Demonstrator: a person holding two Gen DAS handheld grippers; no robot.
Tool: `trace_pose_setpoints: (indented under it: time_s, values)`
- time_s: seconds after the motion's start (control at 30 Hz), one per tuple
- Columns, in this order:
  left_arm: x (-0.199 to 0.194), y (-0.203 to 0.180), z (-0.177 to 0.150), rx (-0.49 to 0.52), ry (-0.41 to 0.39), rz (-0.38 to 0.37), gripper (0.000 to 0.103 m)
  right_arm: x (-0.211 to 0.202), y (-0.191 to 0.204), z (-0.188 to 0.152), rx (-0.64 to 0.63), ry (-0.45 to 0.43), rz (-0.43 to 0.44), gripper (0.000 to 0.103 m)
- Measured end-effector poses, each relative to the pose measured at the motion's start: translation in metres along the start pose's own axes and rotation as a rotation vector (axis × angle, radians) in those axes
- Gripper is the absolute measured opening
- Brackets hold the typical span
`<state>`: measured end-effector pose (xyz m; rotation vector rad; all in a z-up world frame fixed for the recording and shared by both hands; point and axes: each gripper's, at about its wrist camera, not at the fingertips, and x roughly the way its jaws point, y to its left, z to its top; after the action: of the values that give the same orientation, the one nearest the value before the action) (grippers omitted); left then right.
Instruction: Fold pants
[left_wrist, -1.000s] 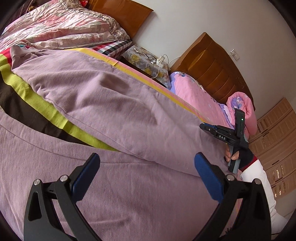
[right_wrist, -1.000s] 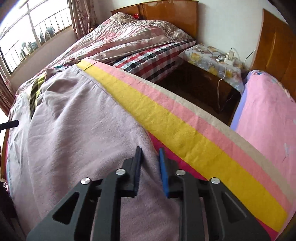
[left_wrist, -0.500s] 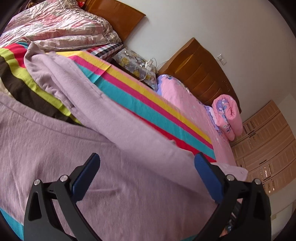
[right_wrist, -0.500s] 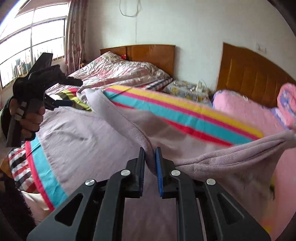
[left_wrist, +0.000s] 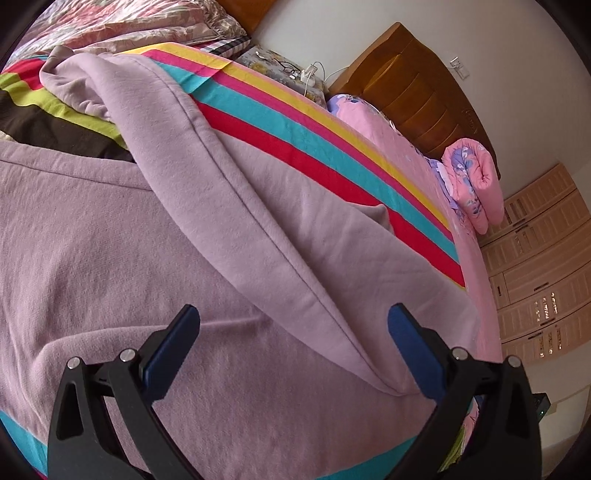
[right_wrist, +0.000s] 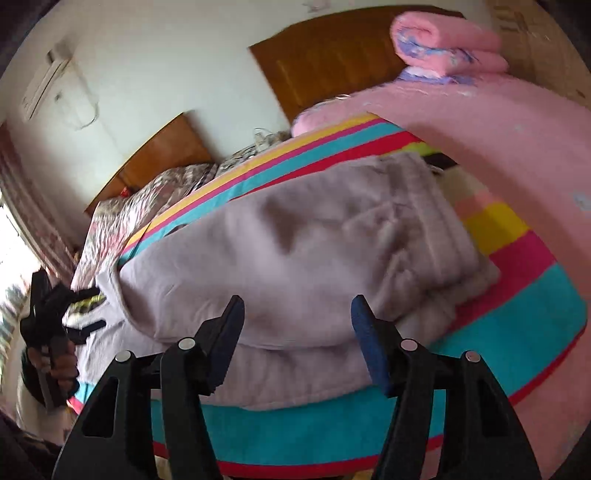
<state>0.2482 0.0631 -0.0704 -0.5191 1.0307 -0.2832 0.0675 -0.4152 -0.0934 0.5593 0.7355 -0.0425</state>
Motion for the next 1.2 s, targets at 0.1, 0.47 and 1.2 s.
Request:
trace_pose_setpoints:
  time_s: [0.1, 0.47, 1.2]
  values:
    - [-0.001, 0.008, 0.002, -0.013, -0.003, 0.008, 0.102, 0.006, -0.028, 0.0, 0.127, 0.049, -0.003, 0.054]
    - [0.001, 0.01, 0.01, 0.011, 0.0, 0.044, 0.102, 0.031, -0.045, 0.005, 0.238, 0.049, 0.012, 0.029]
    - [0.047, -0.019, 0.087, 0.051, 0.223, 0.339, 0.017, 0.022, -0.049, 0.005, 0.233, -0.01, 0.087, 0.015]
